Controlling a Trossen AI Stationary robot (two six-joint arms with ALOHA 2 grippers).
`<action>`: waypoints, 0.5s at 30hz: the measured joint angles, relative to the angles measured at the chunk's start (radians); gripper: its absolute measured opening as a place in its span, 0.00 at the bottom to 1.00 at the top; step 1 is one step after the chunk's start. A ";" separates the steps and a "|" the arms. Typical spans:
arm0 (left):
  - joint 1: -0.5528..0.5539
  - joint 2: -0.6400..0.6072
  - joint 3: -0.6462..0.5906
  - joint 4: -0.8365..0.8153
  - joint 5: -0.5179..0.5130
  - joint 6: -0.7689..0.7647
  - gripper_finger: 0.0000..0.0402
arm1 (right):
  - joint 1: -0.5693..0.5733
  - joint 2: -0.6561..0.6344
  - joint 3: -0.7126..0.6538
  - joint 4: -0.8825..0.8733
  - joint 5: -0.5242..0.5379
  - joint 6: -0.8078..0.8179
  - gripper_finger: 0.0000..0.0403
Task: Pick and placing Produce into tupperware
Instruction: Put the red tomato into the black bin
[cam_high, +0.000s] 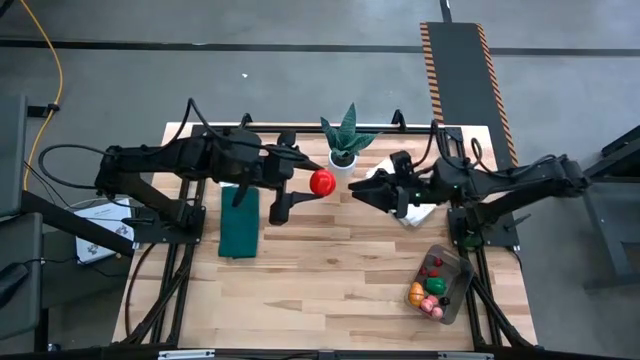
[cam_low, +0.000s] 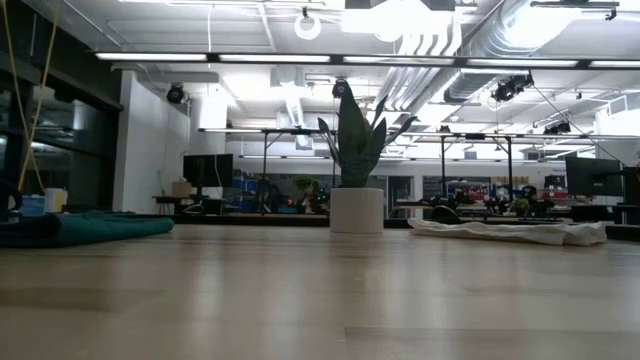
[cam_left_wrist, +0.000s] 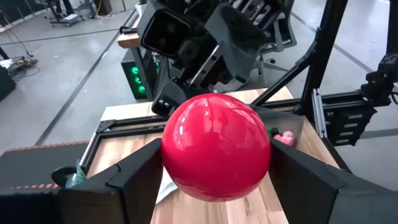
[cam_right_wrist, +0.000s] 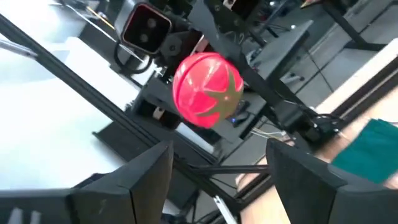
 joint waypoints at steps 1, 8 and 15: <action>0.000 0.000 0.003 0.000 0.000 0.000 0.64 | -0.006 0.003 0.000 0.010 -0.012 0.005 0.62; 0.000 0.000 0.013 0.013 0.000 0.008 0.64 | -0.035 0.022 0.000 0.063 -0.040 0.029 0.62; 0.000 0.000 0.013 0.024 0.000 0.031 0.64 | -0.048 0.017 0.000 0.090 -0.021 0.021 0.62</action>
